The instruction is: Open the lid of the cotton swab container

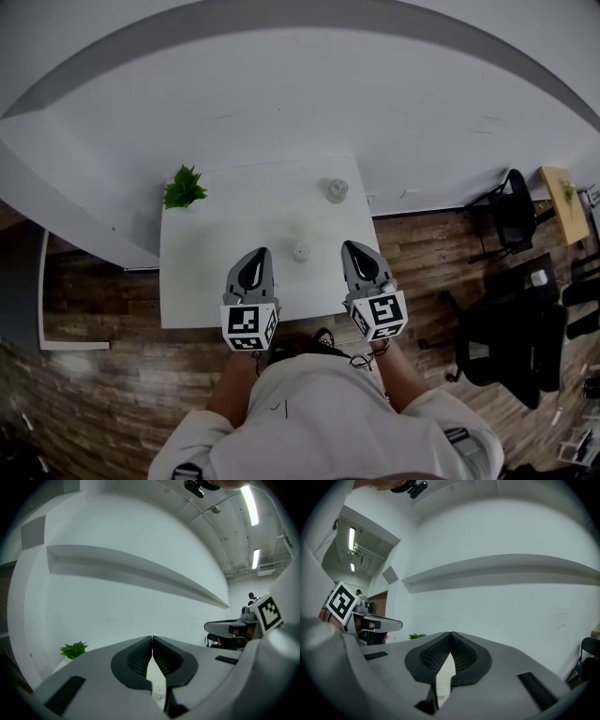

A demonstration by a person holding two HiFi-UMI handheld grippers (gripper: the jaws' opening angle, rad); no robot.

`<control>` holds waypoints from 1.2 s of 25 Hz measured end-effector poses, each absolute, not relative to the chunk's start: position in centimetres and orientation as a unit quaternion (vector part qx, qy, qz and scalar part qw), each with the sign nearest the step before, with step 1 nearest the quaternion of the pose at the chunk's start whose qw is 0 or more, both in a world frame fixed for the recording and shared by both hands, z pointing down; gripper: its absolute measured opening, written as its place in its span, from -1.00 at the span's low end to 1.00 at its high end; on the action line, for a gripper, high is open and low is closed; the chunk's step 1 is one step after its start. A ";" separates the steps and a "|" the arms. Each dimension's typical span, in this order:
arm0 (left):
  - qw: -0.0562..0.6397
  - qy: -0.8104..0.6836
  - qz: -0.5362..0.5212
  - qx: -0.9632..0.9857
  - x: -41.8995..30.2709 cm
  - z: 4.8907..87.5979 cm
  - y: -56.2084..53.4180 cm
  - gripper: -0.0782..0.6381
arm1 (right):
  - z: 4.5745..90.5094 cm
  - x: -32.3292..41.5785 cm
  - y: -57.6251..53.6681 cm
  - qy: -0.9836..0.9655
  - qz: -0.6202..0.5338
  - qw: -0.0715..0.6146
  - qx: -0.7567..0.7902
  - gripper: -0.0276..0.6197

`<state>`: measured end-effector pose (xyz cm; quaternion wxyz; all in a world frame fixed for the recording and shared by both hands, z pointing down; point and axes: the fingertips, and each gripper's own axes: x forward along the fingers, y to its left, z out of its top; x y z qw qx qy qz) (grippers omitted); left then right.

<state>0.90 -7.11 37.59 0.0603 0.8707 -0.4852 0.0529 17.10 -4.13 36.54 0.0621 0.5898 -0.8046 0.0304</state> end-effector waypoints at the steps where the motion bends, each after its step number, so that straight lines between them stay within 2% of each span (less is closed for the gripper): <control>1: 0.060 -0.485 0.052 0.871 1.0 37.5 -7.2 -0.72 | 36.6 17.3 -4.3 -0.804 0.031 0.061 0.591 -0.92; 30: 0.070 -0.477 0.043 0.875 0.1 38.3 -7.1 -0.72 | 37.2 16.4 -4.4 -0.804 0.026 0.078 0.589 -0.92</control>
